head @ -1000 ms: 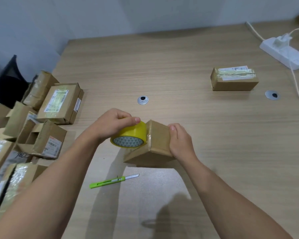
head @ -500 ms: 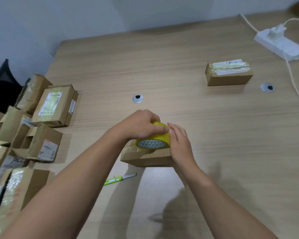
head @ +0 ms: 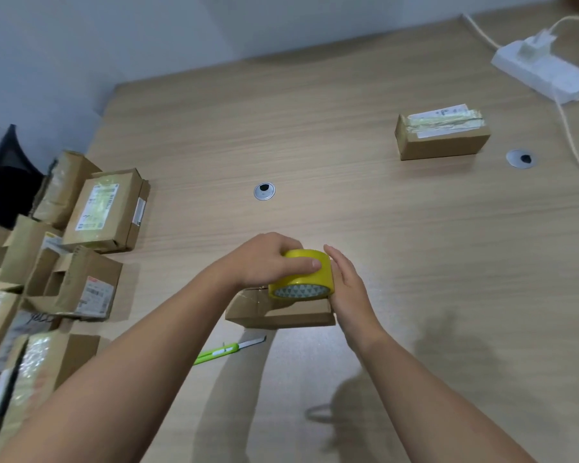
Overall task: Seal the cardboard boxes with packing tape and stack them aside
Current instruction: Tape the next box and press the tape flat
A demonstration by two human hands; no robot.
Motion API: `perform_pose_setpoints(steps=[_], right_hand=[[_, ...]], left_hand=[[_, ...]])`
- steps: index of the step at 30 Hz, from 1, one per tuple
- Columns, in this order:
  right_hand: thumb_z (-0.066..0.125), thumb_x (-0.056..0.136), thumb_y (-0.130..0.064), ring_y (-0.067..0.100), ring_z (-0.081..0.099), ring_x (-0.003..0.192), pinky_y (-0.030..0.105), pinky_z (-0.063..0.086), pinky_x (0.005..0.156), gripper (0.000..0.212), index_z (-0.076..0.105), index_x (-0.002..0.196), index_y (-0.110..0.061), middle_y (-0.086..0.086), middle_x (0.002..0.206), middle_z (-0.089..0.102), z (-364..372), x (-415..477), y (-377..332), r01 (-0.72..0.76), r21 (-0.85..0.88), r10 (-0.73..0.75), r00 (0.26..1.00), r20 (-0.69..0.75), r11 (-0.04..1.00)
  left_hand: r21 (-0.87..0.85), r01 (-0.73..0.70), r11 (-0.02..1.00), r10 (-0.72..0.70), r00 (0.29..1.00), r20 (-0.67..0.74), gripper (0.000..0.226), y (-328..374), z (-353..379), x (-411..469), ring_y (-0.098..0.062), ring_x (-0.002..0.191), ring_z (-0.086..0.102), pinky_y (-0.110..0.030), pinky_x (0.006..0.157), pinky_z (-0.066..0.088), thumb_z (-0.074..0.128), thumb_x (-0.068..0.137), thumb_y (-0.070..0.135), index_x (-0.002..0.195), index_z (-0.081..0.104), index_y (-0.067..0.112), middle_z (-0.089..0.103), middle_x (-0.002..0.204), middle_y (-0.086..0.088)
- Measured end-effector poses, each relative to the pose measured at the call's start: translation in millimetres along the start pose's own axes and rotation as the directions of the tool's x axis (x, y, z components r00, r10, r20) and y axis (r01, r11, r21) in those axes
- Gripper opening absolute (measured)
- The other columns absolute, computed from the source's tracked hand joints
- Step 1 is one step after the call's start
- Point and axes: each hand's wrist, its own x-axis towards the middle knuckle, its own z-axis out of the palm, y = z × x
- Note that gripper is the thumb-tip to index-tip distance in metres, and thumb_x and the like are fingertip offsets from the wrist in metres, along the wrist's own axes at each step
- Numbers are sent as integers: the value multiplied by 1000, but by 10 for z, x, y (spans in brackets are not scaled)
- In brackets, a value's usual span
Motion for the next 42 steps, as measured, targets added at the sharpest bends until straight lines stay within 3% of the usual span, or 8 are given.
perform_pose_setpoints(steps=[4, 8, 12, 17, 27, 31, 38, 42], right_hand=[[42, 104, -51, 6, 52, 132, 44, 43, 111, 30, 50, 127, -68, -24, 141, 54, 51, 5, 75, -66, 47, 63, 995, 76, 997], [48, 94, -15, 8, 55, 128, 46, 48, 105, 58, 49, 135, -56, -22, 137, 57, 16, 31, 141, 34, -135, -23, 996, 82, 990], [49, 84, -2, 8, 56, 124, 48, 51, 98, 69, 50, 135, -47, -22, 137, 54, -29, 73, 140, 101, -292, -80, 993, 82, 951], [36, 105, -38, 9, 58, 112, 46, 51, 95, 30, 58, 124, -35, -18, 123, 57, -11, 56, -6, 124, -341, -114, 992, 49, 932], [36, 108, -19, 19, 55, 96, 31, 38, 78, 27, 62, 107, -13, -1, 102, 60, -17, 46, -118, 203, -479, -204, 978, 49, 854], [34, 108, -21, 14, 48, 101, 25, 33, 84, 31, 59, 123, -13, 3, 128, 51, 45, 85, -274, 51, -476, -65, 998, -13, 878], [24, 108, -40, 23, 52, 108, 41, 44, 85, 34, 42, 133, -24, 1, 133, 51, 298, -22, -249, -8, -564, -37, 997, -68, 826], [23, 108, -43, 26, 50, 121, 40, 41, 87, 41, 35, 144, -28, -2, 143, 46, 311, -2, -221, -31, -578, -26, 996, -89, 815]], left_hand=[[-208, 48, 977, -54, 998, -26, 65, -131, 130, -66, -15, 60, 53, -32, 64, 43, 69, 65, 69, 72, 63, 4, 57, 64, -4], [-178, 48, 983, -57, 997, -47, 51, -68, 149, -23, -11, 54, 48, -28, 60, 39, 72, 72, 60, 63, 61, 12, 52, 57, 2], [-48, 44, 998, -45, 998, -33, 44, -54, 103, 44, -9, 52, 46, -26, 56, 37, 74, 85, 48, 57, 57, 19, 49, 54, 5], [35, 75, 997, -74, 997, -36, 46, -86, 52, 49, -9, 52, 47, -28, 56, 37, 72, 85, 51, 64, 64, 11, 50, 53, 5], [276, 211, 938, -199, 977, -71, 46, -196, -151, -65, -16, 71, 59, -29, 62, 42, 66, 82, 63, 62, 63, 22, 61, 66, -1], [301, 200, 933, -161, 976, -148, 55, -121, -13, -51, -22, 70, 56, -34, 62, 41, 67, 81, 63, 66, 64, 10, 56, 61, -6], [224, 138, 965, -137, 990, -19, 64, -122, -73, -92, -19, 76, 58, -33, 64, 41, 58, 77, 77, 77, 63, 13, 61, 74, -3], [-70, 89, 994, -84, 994, 73, 42, -219, -196, -150, -17, 77, 56, -32, 70, 41, 56, 72, 60, 81, 62, 19, 60, 79, 3]])
